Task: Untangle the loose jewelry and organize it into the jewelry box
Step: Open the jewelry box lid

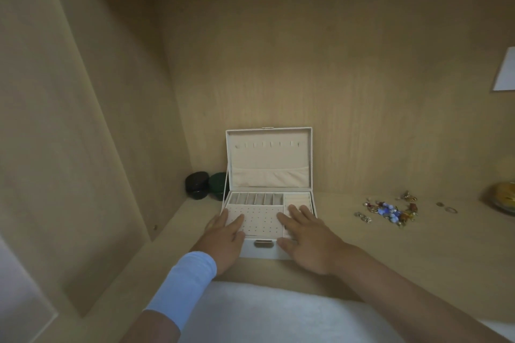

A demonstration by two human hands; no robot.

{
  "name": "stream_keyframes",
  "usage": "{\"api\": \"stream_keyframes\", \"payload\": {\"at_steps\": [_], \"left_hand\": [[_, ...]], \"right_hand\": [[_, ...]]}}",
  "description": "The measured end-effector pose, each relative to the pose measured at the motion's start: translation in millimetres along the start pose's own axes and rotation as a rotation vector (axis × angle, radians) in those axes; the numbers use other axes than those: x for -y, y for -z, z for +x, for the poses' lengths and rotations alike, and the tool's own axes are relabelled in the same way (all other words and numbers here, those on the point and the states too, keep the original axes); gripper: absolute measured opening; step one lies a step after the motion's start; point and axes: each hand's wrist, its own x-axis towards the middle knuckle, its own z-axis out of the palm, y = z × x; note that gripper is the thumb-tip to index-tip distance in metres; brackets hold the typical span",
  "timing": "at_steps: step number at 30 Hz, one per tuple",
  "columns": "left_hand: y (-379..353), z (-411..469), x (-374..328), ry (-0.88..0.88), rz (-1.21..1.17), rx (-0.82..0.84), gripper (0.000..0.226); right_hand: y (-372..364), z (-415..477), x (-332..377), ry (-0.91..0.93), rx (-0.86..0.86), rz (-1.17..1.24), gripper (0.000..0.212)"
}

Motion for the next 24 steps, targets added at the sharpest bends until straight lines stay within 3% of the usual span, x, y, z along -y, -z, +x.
{"api": "stream_keyframes", "payload": {"at_steps": [5,8,11,13,18,24], "left_hand": [[9,-6,-2,0.013,0.088,-0.015,0.053],[25,7,-14,-0.025,0.313,-0.152,0.053],[40,36,-27,-0.145,0.187,-0.287,0.041],[44,62,-32,-0.188,0.108,-0.251,0.038],[44,114,-37,-0.145,0.231,-0.019,0.040],[36,140,-42,-0.232,0.310,-0.097,0.035]], "right_hand": [[13,-7,8,-0.021,0.000,0.049,0.060],[32,11,10,-0.024,-0.189,0.010,0.048],[49,43,4,0.002,-0.296,-0.054,0.039],[57,65,-1,-0.010,-0.302,-0.083,0.036],[58,109,-8,-0.063,-0.140,-0.201,0.021],[58,127,-5,-0.041,-0.156,-0.359,0.014]]}}
